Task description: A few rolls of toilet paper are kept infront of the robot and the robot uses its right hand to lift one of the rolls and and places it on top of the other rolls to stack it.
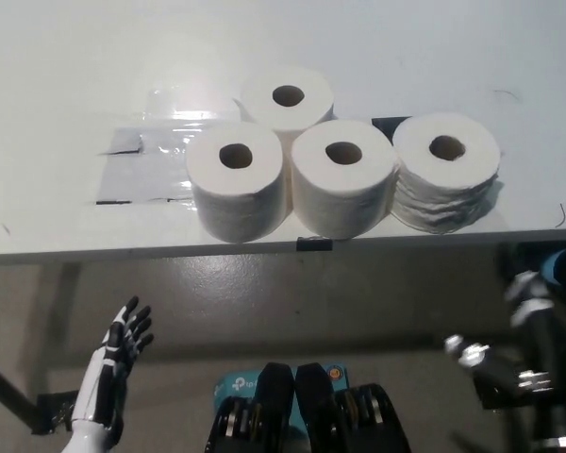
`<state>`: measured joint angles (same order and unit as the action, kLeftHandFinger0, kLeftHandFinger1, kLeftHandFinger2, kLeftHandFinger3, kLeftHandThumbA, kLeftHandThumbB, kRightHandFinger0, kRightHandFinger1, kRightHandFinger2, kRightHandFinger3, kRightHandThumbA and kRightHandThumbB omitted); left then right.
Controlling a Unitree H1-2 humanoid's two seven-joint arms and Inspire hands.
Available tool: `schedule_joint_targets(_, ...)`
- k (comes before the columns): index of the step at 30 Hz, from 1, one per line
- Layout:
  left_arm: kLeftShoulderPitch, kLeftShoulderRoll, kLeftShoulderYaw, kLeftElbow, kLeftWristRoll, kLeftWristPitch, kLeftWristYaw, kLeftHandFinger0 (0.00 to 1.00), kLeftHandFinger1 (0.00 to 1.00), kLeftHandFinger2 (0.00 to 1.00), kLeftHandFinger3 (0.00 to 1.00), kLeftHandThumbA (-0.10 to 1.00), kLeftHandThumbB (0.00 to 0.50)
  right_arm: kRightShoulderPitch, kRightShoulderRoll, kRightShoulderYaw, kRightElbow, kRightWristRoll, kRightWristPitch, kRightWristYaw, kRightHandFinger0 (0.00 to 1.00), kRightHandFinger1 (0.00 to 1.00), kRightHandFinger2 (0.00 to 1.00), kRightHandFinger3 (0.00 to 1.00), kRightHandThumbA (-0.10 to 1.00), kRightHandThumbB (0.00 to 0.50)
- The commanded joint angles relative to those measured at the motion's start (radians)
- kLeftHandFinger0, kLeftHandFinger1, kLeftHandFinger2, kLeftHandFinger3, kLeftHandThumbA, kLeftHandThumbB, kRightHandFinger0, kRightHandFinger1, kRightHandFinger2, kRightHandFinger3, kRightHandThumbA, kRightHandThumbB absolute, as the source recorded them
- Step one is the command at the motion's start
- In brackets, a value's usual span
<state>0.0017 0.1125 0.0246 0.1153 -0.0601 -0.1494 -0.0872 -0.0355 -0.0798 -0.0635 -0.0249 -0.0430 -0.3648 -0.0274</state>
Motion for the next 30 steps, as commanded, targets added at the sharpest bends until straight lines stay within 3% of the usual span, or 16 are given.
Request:
schedule_joint_targets(1,-0.020,-0.001,-0.014,-0.014,0.004,-0.044,-0.016,1.00,1.00,1.00,1.00,1.00,0.168,-0.025,-0.017,-0.074,-0.185,0.041,0.042,-0.044,1.00,1.00,1.00,1.00,1.00,0.111)
schedule_joint_targets(7,-0.026,-0.006,-0.022,-0.005,0.013,-0.054,-0.010,1.00,1.00,1.00,1.00,1.00,0.192,-0.158,-0.096,-0.150,-0.368,0.090,0.238,-0.034,1.00,1.00,1.00,1.00,1.00,0.184)
schedule_joint_targets(8,-0.025,-0.006,-0.024,-0.006,0.014,-0.052,-0.009,1.00,1.00,1.00,1.00,1.00,0.190,-0.189,-0.124,-0.156,-0.381,0.085,0.288,-0.020,1.00,1.00,1.00,1.00,0.99,0.156)
schedule_joint_targets(10,-0.023,-0.004,-0.025,-0.008,0.011,-0.048,-0.011,1.00,1.00,1.00,1.00,1.00,0.192,-0.264,-0.211,-0.153,-0.395,0.067,0.411,0.032,1.00,1.00,1.00,1.00,0.95,0.147)
schedule_joint_targets(11,-0.024,-0.004,-0.025,-0.010,0.012,-0.043,-0.010,1.00,1.00,1.00,1.00,1.00,0.194,-0.330,-0.289,-0.137,-0.388,0.055,0.514,0.086,1.00,1.00,1.00,1.00,0.97,0.169)
schedule_joint_targets(12,-0.024,-0.004,-0.025,-0.010,0.012,-0.043,-0.010,1.00,1.00,1.00,1.00,1.00,0.195,-0.344,-0.306,-0.132,-0.387,0.053,0.540,0.095,1.00,1.00,1.00,1.00,0.98,0.178)
schedule_joint_targets(14,-0.023,-0.005,-0.026,-0.009,0.014,-0.045,-0.009,1.00,1.00,1.00,1.00,1.00,0.196,-0.474,-0.446,-0.063,-0.308,0.036,0.696,0.215,1.00,1.00,1.00,1.00,1.00,0.278)
schedule_joint_targets(15,-0.023,-0.005,-0.025,-0.008,0.013,-0.045,-0.009,1.00,1.00,1.00,1.00,1.00,0.197,-0.507,-0.470,-0.045,-0.285,0.040,0.729,0.237,1.00,1.00,1.00,1.00,1.00,0.289)
schedule_joint_targets(17,-0.020,-0.004,-0.025,-0.009,0.012,-0.049,-0.009,1.00,1.00,1.00,1.00,1.00,0.195,-0.634,-0.525,0.024,-0.174,0.062,0.828,0.321,1.00,1.00,1.00,1.00,0.92,0.335)
schedule_joint_targets(18,-0.018,-0.004,-0.024,-0.010,0.011,-0.052,-0.010,1.00,1.00,1.00,1.00,1.00,0.190,-0.693,-0.555,0.071,-0.109,0.021,0.835,0.374,1.00,1.00,1.00,1.00,0.97,0.354)
schedule_joint_targets(21,-0.022,-0.002,-0.022,-0.002,0.007,-0.062,-0.012,1.00,1.00,1.00,1.00,1.00,0.186,-0.847,-0.587,0.169,0.075,-0.012,0.835,0.483,1.00,1.00,1.00,1.00,0.89,0.318)
schedule_joint_targets(23,-0.018,-0.003,-0.020,-0.007,0.003,-0.058,-0.011,1.00,1.00,1.00,1.00,1.00,0.188,-0.961,-0.586,0.242,0.236,-0.034,0.835,0.564,1.00,1.00,1.00,1.00,0.87,0.315)
schedule_joint_targets(24,-0.021,-0.003,-0.018,-0.005,0.002,-0.057,-0.010,1.00,1.00,1.00,1.00,1.00,0.189,-1.005,-0.574,0.266,0.300,-0.043,0.835,0.573,1.00,1.00,1.00,1.00,0.81,0.304)
schedule_joint_targets(26,-0.020,-0.003,-0.017,-0.009,-0.001,-0.058,-0.011,1.00,1.00,1.00,1.00,1.00,0.185,-1.072,-0.558,0.315,0.400,-0.078,0.835,0.596,1.00,1.00,1.00,1.00,0.77,0.327)
schedule_joint_targets(28,-0.018,-0.002,-0.017,-0.016,0.001,-0.054,-0.010,1.00,1.00,1.00,1.00,1.00,0.181,-1.117,-0.554,0.365,0.461,-0.104,0.835,0.620,1.00,1.00,1.00,1.00,0.79,0.336)
schedule_joint_targets(30,-0.016,-0.002,-0.016,-0.020,0.006,-0.048,-0.006,1.00,1.00,1.00,1.00,1.00,0.204,-1.177,-0.531,0.413,0.546,-0.127,0.831,0.646,1.00,1.00,1.00,1.00,0.76,0.311)
